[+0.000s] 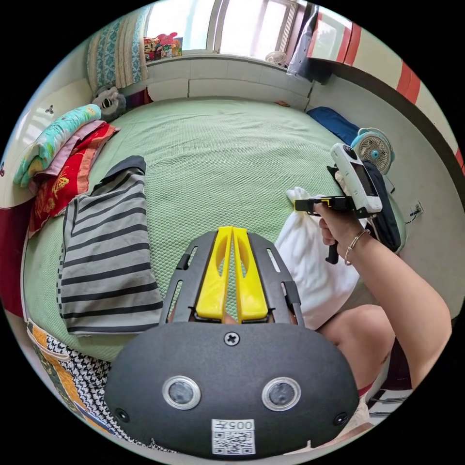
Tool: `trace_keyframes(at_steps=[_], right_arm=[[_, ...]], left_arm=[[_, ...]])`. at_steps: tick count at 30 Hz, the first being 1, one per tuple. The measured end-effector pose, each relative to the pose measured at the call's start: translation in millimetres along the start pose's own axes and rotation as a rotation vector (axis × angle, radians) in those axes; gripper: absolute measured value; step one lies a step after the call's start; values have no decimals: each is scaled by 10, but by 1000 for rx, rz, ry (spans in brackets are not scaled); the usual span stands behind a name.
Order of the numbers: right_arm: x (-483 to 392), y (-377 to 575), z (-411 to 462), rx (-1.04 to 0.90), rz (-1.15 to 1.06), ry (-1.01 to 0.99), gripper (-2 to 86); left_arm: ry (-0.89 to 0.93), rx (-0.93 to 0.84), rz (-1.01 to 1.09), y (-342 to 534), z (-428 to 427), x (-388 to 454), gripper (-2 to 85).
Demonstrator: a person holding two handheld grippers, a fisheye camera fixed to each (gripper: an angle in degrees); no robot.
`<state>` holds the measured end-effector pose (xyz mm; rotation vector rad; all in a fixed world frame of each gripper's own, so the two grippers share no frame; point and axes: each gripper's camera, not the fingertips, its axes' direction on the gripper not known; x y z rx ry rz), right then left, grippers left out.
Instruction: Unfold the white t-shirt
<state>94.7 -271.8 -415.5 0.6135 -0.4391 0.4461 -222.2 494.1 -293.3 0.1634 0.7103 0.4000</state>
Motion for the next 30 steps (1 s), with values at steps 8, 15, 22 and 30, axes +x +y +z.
trace_keyframes(at_steps=[8,15,22,30], right_arm=[[-380,-1,-230,122,-81,-67,-11],[-1517,-266,-644,235,-331,-90,-3],[-2041,-188,-894,252,-364,-169,48],[-1067,958,-682,239,-229,-184,72]], left_arm=[[-69,39,10,77,-119,34,-7],[-78,13,-10,24,-50,-1,-7],[-107,-21,-54,-3,31,-83,-6],[-73,-46,-67,0,106,-1,-7]])
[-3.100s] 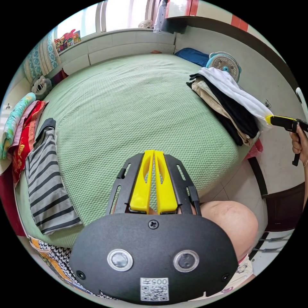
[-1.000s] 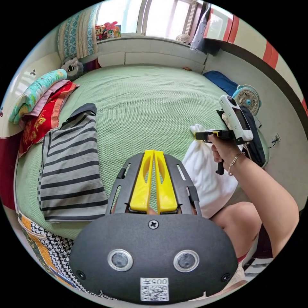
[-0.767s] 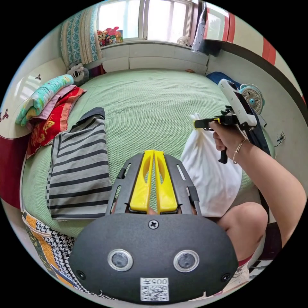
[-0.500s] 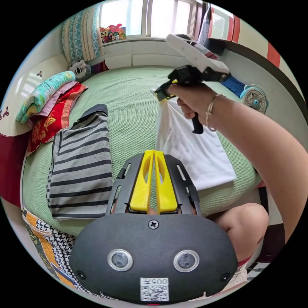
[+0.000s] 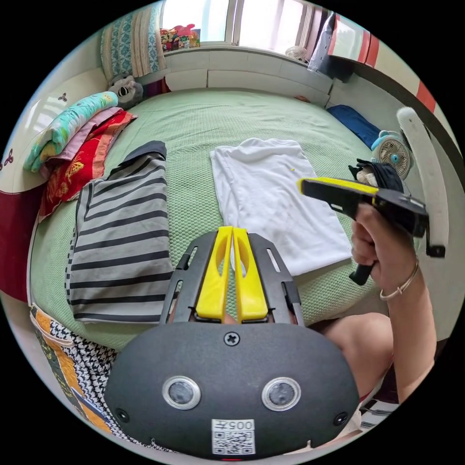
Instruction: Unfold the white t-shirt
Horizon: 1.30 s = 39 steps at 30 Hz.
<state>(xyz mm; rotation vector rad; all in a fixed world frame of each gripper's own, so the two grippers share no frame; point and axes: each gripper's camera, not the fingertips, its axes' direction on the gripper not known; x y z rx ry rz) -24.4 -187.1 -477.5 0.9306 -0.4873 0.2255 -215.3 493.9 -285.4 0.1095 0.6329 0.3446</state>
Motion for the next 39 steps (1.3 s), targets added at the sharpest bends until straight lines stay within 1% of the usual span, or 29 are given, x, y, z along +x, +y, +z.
trace_keyframes(at_steps=[3,5,7,9,11,13,15,19,22,28,30,32,33,34,35,36,37,39], right_arm=[[137,407,-70,-13,40,12,73],[156,689,-140,41,24,36,64],[172,821,-164,47,42,51,52],[197,885,-245,66,63,14,48],[202,987,-362,138,45,14,47],[215,1020,-400,147,37,19,45],[253,1036,-413,149,43,-14,46],[310,1036,-382,116,60,-78,57],[336,1056,-402,117,70,-154,61],[136,1144,-312,108,-51,-144,53],[30,1187,-245,105,-109,-94,43],[-118,1238,-127,83,-176,-1,22],[-150,1249,-98,79,-184,21,17],[-215,1266,-56,75,-204,46,3],[-273,1275,-36,78,-222,45,-4],[-296,1275,-31,79,-226,31,-4],[-331,1269,-18,76,-234,-18,-2],[-375,1255,9,68,-249,-107,10]], left_arm=[[21,-20,-5,29,46,82,-7],[21,-31,-5,53,71,142,-6],[41,-40,9,81,88,218,-6],[57,-38,16,99,89,255,-6],[42,-40,25,118,101,279,-6],[-19,-27,43,151,95,313,-6],[-44,-10,57,186,79,335,-6],[-54,-45,39,179,34,338,-6],[-67,1,52,96,-150,377,-6],[-122,138,16,-143,-394,338,-4],[-155,162,8,-146,-358,308,-3],[-197,182,-36,-55,-225,243,-2],[-227,179,-11,1,-108,225,-2],[-248,97,29,-36,-56,222,-2],[-257,64,39,-65,-59,213,-2],[-270,78,34,-84,-100,178,-2],[-258,129,24,-60,-135,131,-2],[-221,128,19,-47,-136,41,-1]])
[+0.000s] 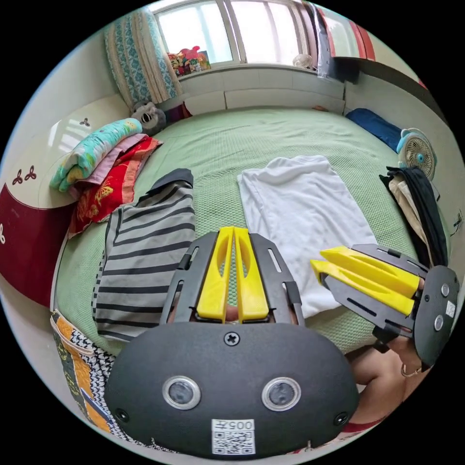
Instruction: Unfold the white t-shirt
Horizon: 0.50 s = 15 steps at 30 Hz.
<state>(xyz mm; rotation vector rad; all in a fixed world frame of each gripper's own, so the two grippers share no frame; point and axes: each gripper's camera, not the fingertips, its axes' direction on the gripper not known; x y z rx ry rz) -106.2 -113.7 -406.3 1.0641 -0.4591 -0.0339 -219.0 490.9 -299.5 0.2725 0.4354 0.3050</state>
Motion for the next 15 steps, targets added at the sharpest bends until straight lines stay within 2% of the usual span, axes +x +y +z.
trace_keyframes(at_steps=[2,4,9,11,15], right_arm=[[-54,-25,63,-12,-33,-61,36],[-97,-29,113,-13,-58,-67,49],[-236,16,338,-74,-148,-60,94],[-286,43,486,-152,-187,-97,113],[-311,57,570,-158,-213,-144,130]], left_arm=[[45,-49,-35,-13,33,-118,-2],[97,-18,-64,-16,37,-257,-2],[95,-11,-94,-69,59,-454,-2],[108,21,-122,-66,33,-535,-2],[149,52,-171,-41,23,-721,-2]])
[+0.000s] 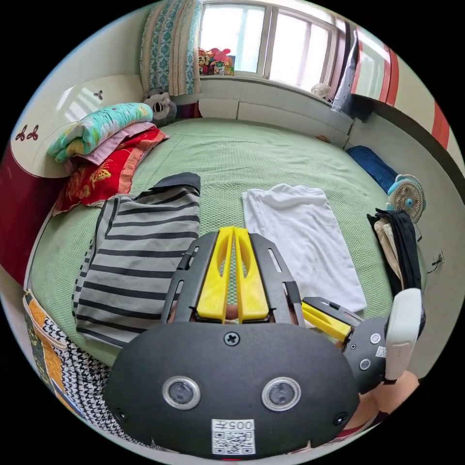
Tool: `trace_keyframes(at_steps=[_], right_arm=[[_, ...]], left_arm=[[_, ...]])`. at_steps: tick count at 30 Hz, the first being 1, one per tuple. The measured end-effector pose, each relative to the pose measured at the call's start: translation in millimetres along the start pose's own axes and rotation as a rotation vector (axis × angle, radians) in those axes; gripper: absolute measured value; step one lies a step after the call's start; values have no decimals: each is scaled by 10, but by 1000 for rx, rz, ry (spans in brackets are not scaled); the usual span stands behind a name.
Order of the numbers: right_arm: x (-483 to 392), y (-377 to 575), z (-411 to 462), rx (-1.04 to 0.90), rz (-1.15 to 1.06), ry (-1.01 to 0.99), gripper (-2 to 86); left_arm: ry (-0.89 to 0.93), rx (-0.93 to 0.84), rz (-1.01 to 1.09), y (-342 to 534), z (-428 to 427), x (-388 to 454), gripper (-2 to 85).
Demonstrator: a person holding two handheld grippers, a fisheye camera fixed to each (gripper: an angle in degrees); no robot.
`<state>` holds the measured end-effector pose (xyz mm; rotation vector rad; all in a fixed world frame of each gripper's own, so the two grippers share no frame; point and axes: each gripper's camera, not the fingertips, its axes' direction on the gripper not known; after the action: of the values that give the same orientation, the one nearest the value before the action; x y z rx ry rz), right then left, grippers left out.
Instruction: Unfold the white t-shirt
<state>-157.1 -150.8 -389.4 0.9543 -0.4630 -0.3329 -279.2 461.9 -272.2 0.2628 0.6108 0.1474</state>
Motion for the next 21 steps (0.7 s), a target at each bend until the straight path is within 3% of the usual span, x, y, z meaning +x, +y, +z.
trace_keyframes(at_steps=[6,11,16,21], right_arm=[[18,-80,247,-82,-20,66,125],[209,-118,261,-93,25,104,57],[524,-97,112,-54,89,15,13],[778,-47,-90,-2,91,-60,8]], left_arm=[[102,2,3,0,49,-157,4],[105,-71,-28,-33,206,-249,62],[186,-127,-76,-85,360,-400,77],[157,-150,-39,-124,453,-392,82]])
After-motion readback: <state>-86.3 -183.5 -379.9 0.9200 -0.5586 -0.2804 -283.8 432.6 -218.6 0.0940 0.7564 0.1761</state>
